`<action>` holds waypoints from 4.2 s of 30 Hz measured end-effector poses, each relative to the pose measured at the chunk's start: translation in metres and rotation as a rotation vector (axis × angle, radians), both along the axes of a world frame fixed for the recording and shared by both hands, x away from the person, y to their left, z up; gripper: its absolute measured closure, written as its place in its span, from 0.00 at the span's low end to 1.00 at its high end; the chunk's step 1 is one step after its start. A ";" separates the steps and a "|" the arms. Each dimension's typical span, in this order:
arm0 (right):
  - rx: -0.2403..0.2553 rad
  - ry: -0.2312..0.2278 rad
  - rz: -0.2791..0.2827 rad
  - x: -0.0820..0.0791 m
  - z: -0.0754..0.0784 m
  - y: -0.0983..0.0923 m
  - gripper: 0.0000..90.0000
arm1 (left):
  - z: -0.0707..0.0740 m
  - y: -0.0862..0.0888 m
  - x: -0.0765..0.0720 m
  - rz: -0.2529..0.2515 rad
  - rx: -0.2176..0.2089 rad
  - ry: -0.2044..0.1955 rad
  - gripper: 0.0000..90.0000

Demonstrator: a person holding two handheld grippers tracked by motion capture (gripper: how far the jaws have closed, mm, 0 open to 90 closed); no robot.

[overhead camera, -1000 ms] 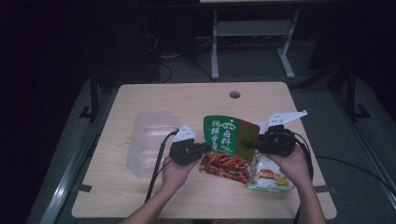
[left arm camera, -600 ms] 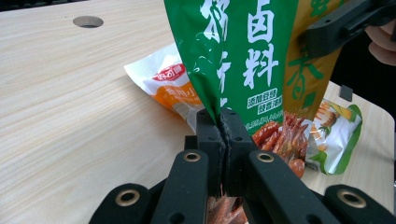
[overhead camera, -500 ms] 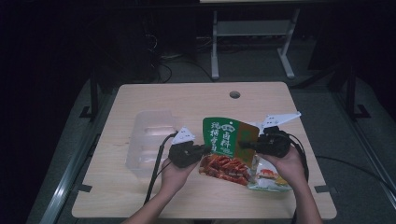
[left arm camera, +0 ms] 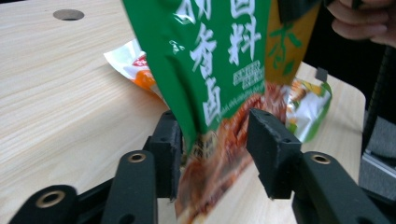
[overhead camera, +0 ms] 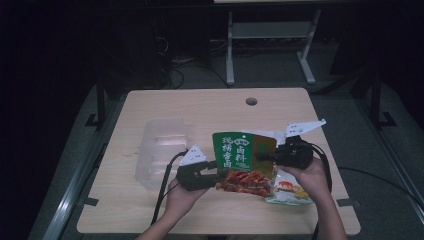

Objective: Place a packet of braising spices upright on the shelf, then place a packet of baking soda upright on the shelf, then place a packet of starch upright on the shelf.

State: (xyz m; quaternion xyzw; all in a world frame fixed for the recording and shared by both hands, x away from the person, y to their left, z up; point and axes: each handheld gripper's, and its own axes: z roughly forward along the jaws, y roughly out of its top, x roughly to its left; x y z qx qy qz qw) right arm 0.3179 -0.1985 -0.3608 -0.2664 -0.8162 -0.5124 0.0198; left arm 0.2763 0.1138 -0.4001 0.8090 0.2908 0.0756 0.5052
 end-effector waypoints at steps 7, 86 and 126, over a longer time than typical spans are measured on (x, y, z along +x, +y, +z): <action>-0.001 -0.065 0.017 -0.013 0.025 0.009 1.00 | -0.003 0.011 -0.017 -0.027 0.046 -0.030 0.48; 0.021 -0.127 0.131 0.106 0.111 0.146 1.00 | -0.014 0.040 -0.041 -0.114 0.053 -0.064 0.32; 0.075 -0.036 0.155 0.173 0.045 0.261 1.00 | -0.016 0.038 -0.043 -0.140 0.073 -0.064 0.32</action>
